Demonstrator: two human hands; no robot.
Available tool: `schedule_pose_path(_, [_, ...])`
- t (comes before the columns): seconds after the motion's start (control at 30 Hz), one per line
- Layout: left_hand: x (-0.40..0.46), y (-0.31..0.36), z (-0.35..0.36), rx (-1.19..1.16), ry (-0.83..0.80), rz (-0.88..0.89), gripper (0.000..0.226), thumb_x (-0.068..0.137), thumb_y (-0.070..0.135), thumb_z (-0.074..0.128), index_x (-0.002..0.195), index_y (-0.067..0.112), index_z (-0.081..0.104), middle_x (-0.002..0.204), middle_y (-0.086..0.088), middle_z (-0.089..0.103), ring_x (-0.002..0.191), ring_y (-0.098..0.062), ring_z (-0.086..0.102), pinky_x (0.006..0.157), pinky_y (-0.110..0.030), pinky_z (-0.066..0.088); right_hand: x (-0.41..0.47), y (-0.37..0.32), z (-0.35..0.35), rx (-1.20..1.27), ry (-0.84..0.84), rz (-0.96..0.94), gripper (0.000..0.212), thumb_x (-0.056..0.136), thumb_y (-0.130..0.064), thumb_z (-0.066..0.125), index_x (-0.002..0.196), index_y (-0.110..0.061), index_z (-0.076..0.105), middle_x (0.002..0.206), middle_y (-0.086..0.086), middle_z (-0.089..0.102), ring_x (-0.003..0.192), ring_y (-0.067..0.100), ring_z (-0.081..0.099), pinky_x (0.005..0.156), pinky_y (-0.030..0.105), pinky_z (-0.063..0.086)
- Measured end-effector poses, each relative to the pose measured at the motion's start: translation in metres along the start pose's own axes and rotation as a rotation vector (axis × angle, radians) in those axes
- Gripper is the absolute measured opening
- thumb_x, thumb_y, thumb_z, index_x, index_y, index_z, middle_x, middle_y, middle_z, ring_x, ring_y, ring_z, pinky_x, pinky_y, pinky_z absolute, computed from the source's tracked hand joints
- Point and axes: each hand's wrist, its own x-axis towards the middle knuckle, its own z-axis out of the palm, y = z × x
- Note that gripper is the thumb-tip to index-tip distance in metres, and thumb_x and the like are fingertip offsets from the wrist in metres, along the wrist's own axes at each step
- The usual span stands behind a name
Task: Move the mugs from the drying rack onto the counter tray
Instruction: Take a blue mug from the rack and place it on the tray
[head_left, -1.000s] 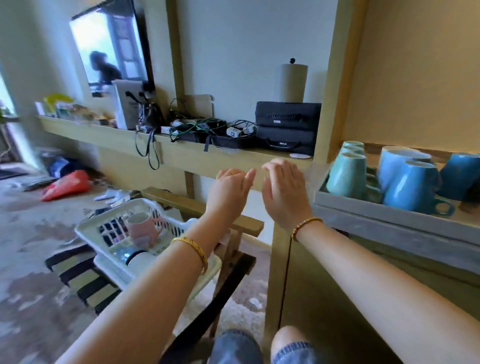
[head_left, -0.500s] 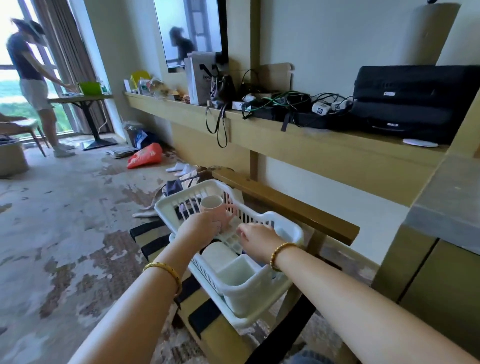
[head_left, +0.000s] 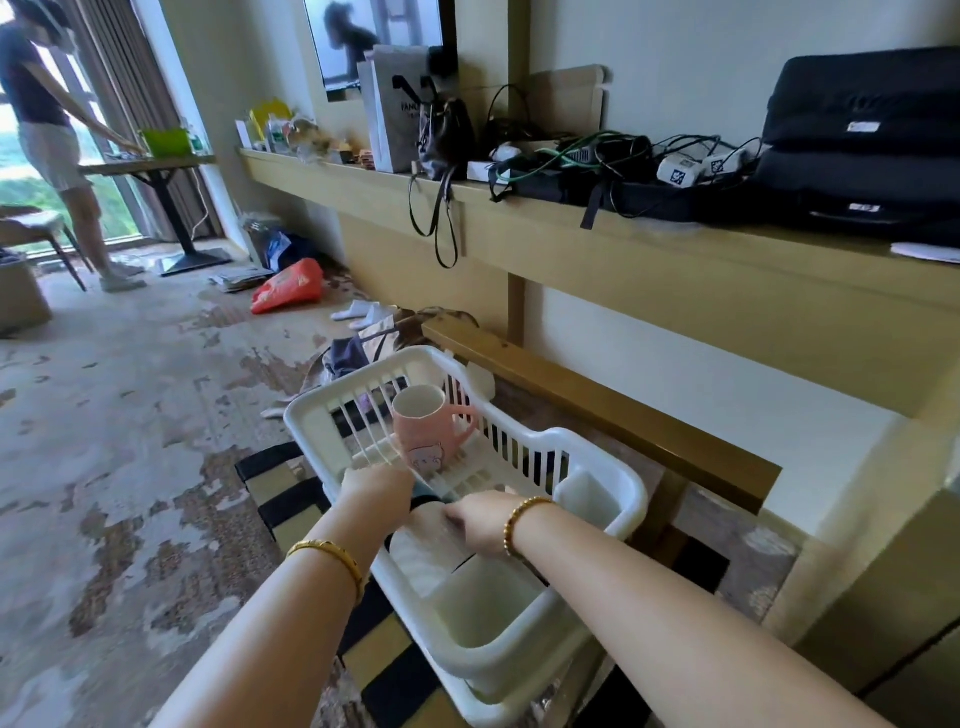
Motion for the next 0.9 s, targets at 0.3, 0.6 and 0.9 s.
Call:
schedule_pose_path(0.3, [0.016, -0.008, -0.001, -0.057, 0.054, -0.176, 0.044, 0.093, 0.011, 0.046, 0.136, 0.013, 0.038, 0.127, -0.005, 0.055, 0.116, -0.024, 0.054, 0.087, -0.034, 0.046, 0.001, 0.005, 0.009, 0.038, 0.018, -0.009, 0.041, 0.089, -0.001, 0.034, 0.124, -0.015, 0.048, 0.129, 0.015, 0.052, 0.128, 0.036, 0.039, 0.115, 0.056, 0.006])
schedule_pose_path(0.6, [-0.002, -0.031, -0.029, -0.246, 0.275, -0.262, 0.062, 0.091, 0.004, 0.046, 0.146, 0.013, 0.017, 0.117, -0.013, 0.06, 0.102, -0.03, 0.062, 0.069, -0.037, 0.052, -0.018, 0.005, -0.004, 0.299, 0.242, -0.047, 0.036, 0.098, -0.018, 0.033, 0.132, -0.021, 0.043, 0.125, 0.014, 0.057, 0.121, 0.032, 0.048, 0.109, 0.049, 0.031])
schedule_pose_path(0.9, [-0.079, 0.005, -0.099, -0.399, 0.618, -0.026, 0.047, 0.094, 0.019, 0.047, 0.139, 0.016, 0.033, 0.122, -0.006, 0.06, 0.088, -0.019, 0.068, 0.048, -0.013, 0.047, -0.083, -0.005, -0.073, 1.466, 0.536, 0.047, 0.059, 0.097, -0.051, 0.023, 0.122, -0.005, 0.051, 0.118, 0.021, 0.062, 0.097, 0.031, 0.064, 0.076, 0.037, 0.053])
